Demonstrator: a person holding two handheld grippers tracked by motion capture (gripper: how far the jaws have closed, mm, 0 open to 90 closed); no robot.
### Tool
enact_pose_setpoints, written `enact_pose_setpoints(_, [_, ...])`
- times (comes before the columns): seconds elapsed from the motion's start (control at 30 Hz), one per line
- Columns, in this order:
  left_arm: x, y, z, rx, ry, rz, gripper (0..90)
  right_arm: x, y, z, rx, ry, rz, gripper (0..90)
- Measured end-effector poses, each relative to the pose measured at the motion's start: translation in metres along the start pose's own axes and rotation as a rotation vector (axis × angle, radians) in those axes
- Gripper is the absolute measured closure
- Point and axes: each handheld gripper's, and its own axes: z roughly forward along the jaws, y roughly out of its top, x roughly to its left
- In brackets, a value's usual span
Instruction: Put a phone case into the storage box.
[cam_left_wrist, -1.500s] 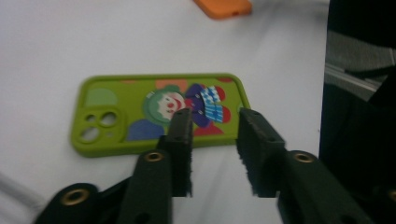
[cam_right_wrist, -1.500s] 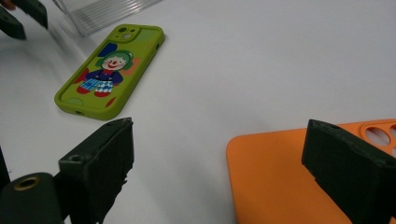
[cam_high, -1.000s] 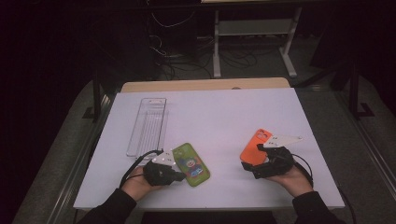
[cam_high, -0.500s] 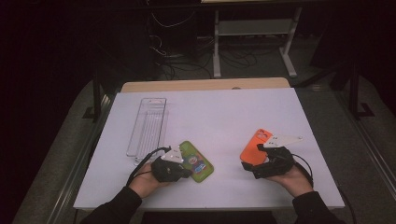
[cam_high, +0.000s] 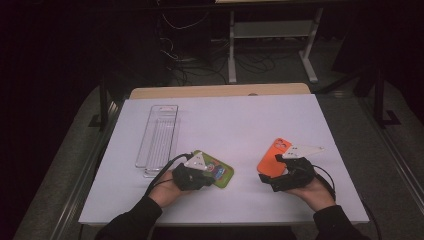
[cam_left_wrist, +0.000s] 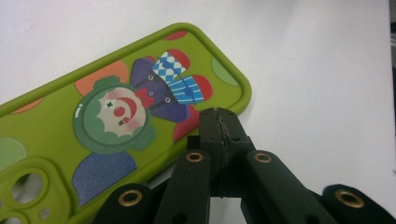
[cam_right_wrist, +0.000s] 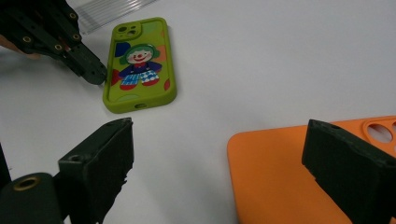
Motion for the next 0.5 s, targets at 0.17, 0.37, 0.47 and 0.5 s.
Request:
enact_pose_setpoints(0.17, [0.003,0.003,-0.021,-0.081,-0.023,-0.018,83.8,0.0,0.0,0.0,0.002,0.003,0.001,8.3])
enact_pose_setpoints(0.37, [0.008,0.001,-0.057,-0.179,-0.004,-0.034,67.0,-0.001,-0.001,-0.001,0.002,0.001,0.005,8.3])
enact_pose_setpoints(0.47, [0.012,-0.008,-0.074,-0.214,0.017,-0.05,58.7,-0.001,-0.001,-0.001,0.002,0.0,0.004,8.3])
enact_pose_setpoints(0.5, [0.013,-0.011,-0.08,-0.224,0.019,-0.061,53.2,-0.001,-0.001,-0.001,0.004,0.0,0.007,8.3])
